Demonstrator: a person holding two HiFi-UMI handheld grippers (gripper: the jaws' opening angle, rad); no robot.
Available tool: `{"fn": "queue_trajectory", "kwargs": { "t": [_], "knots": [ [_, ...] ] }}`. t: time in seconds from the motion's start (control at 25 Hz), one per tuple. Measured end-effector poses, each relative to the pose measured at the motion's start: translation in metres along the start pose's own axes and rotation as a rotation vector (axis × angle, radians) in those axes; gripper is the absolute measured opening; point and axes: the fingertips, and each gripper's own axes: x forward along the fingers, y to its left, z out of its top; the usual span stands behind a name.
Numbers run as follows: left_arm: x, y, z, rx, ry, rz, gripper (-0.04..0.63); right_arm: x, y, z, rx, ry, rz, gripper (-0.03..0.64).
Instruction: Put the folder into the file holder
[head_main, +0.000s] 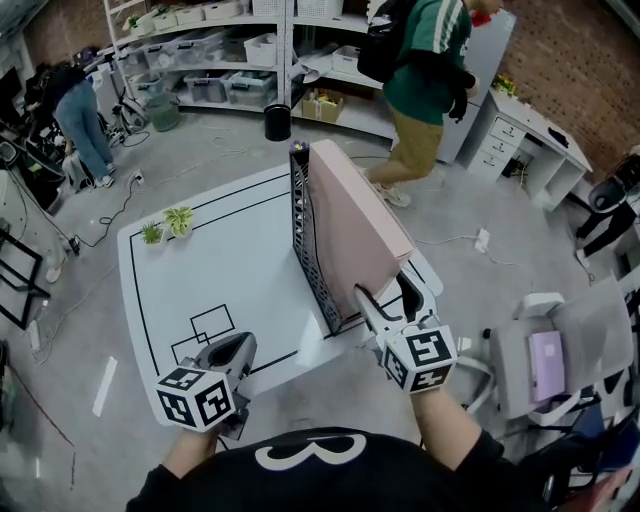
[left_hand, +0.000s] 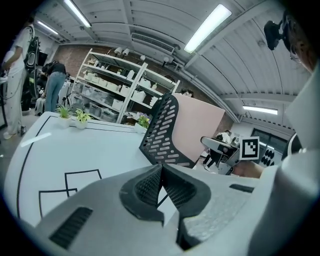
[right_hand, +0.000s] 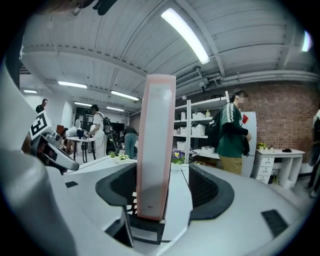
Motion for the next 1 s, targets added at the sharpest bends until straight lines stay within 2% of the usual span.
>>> {"fn": "queue_trajectory", "kwargs": {
  "t": [0.12,0.28,0.36,0.44,0.48,0.56,0.64,0.68,0.8,1.0],
  "knots": [
    [-0.013,-0.008,-0.001,0.016,0.006,-0.013,0.006,-0.021,-0.001,0.001,-0.011,0.023,-0.022,0.295],
    [-0.035,-0.020,0.000,0.024,0.007,-0.032,0.006,-0.056,0.013,-0.002,0.055,0.078,-0.005,0.295],
    [-0.046,-0.030,0.002,0.033,0.002,-0.048,0.006,-0.073,0.031,-0.002,0.093,0.108,0.054,0.293],
    [-0.056,-0.044,0.003,0.041,-0.003,-0.073,0.006,-0.092,0.058,0.005,0.142,0.100,0.152,0.288],
    [-0.062,-0.051,0.004,0.046,-0.007,-0.091,0.006,-0.102,0.071,0.011,0.169,0.075,0.202,0.276],
    [-0.072,-0.068,0.008,0.053,-0.016,-0.130,0.006,-0.119,0.092,0.025,0.225,0.002,0.271,0.175],
    [-0.083,-0.083,0.009,0.065,-0.026,-0.162,0.006,-0.133,0.104,0.030,0.285,-0.041,0.295,0.101],
    [-0.089,-0.089,0.009,0.074,-0.030,-0.174,0.006,-0.139,0.109,0.029,0.312,-0.048,0.301,0.035],
    [-0.104,-0.103,0.006,0.092,-0.044,-0.203,0.006,-0.155,0.127,0.025,0.364,-0.042,0.353,0.005],
    [-0.122,-0.123,-0.007,0.105,-0.054,-0.236,0.006,-0.179,0.159,0.020,0.416,-0.030,0.446,0.003]
  ]
}}
